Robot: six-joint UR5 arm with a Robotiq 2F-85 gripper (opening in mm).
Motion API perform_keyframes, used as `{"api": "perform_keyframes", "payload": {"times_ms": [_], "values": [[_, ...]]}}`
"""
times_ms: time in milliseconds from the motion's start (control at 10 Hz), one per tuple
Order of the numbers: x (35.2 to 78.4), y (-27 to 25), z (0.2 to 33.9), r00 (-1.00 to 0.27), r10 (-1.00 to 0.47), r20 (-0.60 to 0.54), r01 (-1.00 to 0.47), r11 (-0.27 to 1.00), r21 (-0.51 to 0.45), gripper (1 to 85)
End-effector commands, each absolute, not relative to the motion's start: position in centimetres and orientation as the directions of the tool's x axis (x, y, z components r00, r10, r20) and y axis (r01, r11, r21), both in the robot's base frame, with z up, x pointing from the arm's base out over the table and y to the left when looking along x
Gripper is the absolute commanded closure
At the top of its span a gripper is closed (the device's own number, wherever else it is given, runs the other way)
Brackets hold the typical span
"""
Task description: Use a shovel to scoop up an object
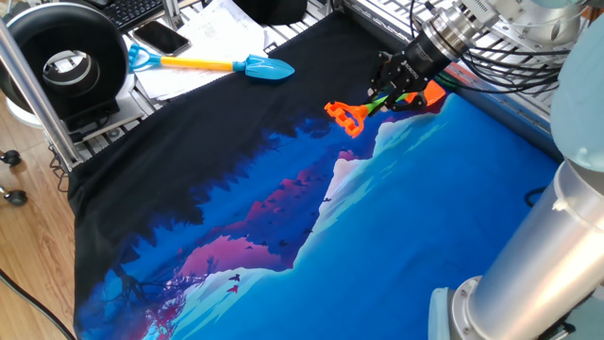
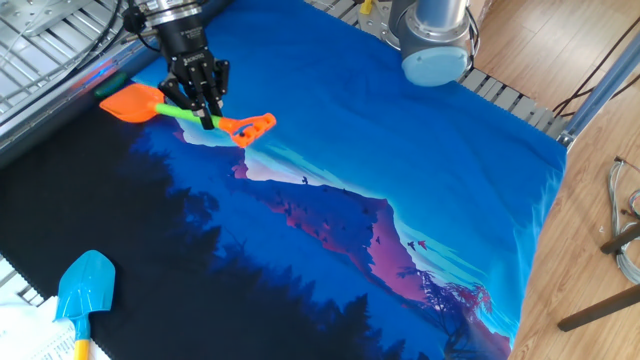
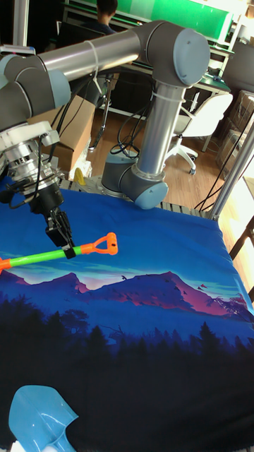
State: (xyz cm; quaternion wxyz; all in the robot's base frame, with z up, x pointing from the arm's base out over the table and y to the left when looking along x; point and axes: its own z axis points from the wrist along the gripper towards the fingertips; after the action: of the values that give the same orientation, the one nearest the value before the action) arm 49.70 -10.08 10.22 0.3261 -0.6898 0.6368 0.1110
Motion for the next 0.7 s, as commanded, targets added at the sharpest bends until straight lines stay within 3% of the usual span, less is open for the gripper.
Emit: {"api": "perform_keyframes", "payload": {"times_ms": [0,600], "values": [[49.7,-10.2,10.6,0.175,-0.792,-0.585,-0.948,0.024,-0.316,83.7],[48.1,-12.2,8.9,0.201,-0.797,-0.569,-0.951,-0.019,-0.310,83.7]]}}
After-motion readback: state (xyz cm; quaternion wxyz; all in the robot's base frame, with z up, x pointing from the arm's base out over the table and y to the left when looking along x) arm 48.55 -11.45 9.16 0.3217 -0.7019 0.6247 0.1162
